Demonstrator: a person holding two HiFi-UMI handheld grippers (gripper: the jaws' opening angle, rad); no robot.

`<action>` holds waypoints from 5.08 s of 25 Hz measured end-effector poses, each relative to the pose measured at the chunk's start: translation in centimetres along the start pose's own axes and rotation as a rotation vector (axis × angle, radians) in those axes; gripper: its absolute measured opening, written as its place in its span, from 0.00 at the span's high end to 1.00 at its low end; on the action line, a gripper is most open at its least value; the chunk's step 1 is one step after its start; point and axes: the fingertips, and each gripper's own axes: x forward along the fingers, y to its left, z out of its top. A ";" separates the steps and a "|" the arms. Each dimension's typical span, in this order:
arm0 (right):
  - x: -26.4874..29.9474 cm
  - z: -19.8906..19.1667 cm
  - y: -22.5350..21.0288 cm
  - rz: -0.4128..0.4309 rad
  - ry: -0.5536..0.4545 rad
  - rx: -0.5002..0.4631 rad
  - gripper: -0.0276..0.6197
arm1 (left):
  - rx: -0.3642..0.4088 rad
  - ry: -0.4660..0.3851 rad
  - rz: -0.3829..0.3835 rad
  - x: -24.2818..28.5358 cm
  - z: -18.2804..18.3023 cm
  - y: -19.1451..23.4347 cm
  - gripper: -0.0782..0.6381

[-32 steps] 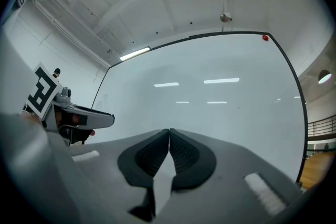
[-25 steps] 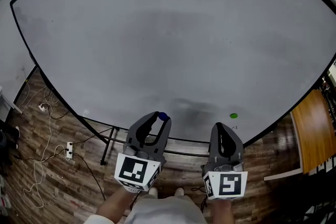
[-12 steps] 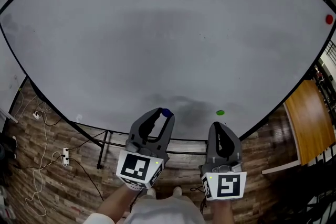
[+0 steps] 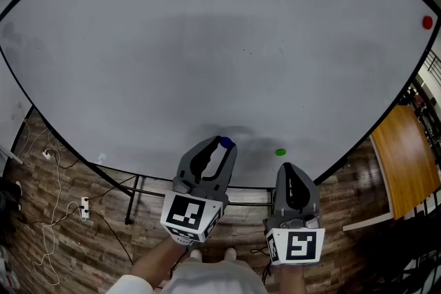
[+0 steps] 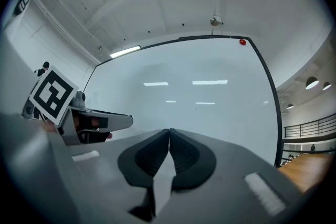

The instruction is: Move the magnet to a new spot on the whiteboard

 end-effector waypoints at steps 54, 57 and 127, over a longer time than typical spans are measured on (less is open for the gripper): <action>1.6 0.0 -2.9 -0.003 -0.022 0.056 0.96 | 0.067 -0.057 0.150 4.7 1.1 0.7 0.72; 1.5 0.1 -2.4 -0.001 -0.023 0.059 0.96 | 0.062 -0.061 0.150 4.0 1.2 0.8 0.72; 2.9 -2.7 10.6 0.250 0.004 0.057 0.96 | -0.022 0.050 0.319 -16.0 -3.0 9.9 0.88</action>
